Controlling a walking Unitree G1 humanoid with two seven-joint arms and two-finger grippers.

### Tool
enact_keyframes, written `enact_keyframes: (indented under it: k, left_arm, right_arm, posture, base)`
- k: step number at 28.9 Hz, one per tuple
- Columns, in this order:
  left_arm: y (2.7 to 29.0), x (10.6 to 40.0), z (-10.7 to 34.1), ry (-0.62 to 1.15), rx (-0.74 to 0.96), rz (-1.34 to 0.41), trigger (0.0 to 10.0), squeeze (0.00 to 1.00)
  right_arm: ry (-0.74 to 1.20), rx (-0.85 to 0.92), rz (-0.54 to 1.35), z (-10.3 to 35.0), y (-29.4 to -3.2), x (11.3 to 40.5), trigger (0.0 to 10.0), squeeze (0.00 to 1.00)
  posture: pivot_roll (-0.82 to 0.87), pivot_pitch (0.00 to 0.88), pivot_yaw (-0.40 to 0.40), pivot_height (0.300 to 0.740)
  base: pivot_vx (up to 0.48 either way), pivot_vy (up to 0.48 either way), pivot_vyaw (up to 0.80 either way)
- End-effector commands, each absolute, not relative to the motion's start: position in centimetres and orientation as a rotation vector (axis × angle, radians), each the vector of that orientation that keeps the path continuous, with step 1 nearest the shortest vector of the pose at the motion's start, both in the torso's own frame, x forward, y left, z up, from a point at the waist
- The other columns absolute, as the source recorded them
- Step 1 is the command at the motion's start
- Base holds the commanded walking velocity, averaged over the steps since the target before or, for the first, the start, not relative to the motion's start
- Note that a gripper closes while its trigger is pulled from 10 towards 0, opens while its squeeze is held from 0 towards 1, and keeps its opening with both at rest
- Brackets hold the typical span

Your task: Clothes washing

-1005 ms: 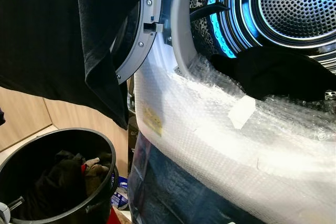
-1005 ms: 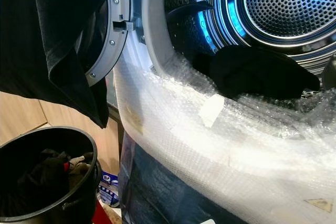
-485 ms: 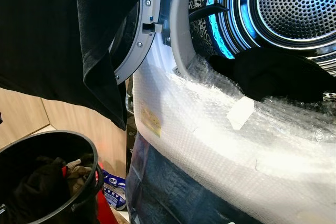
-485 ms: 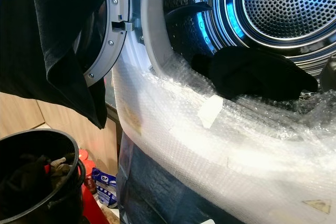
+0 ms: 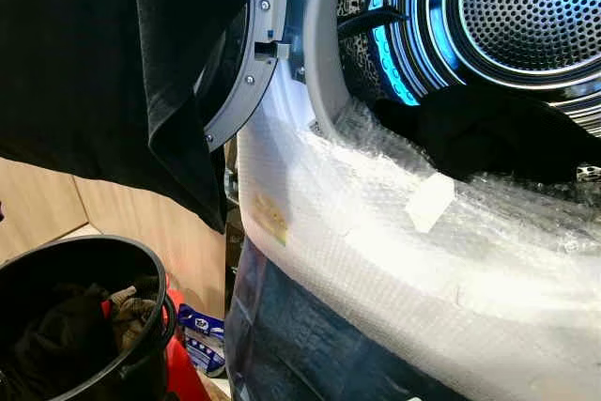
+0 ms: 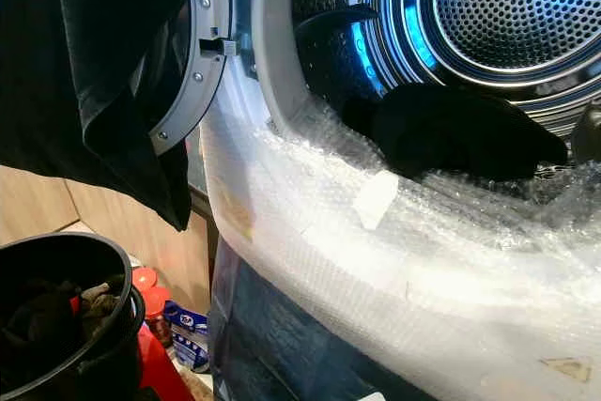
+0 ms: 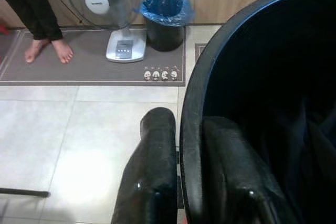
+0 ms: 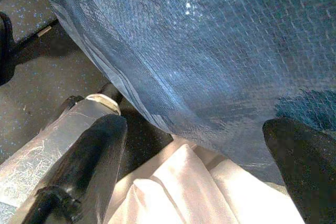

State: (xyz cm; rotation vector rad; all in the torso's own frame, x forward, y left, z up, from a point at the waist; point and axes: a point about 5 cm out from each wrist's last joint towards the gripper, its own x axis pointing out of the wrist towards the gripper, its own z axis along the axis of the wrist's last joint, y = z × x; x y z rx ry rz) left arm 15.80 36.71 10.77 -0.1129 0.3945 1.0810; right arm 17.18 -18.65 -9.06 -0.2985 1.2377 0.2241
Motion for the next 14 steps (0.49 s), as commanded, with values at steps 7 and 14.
enact_keyframes:
  k: [7,14]
  left_arm:
    - [38.12,14.69,12.20,0.338,-0.035,1.178,10.0,1.00]
    - [38.58,14.55,12.58,0.317,-0.014,1.204,10.0,1.00]
  right_arm:
    - [1.228,-0.299,0.213,-8.83,-19.00,17.58,10.0,0.00]
    - [1.229,-0.297,0.216,-8.87,-18.87,17.54,10.0,0.00]
  posture:
    - [0.14,0.000,-0.137,0.740]
    - [0.14,0.000,-0.135,0.740]
  base:
    - [0.000,0.000,0.00]
    - [0.000,0.000,0.00]
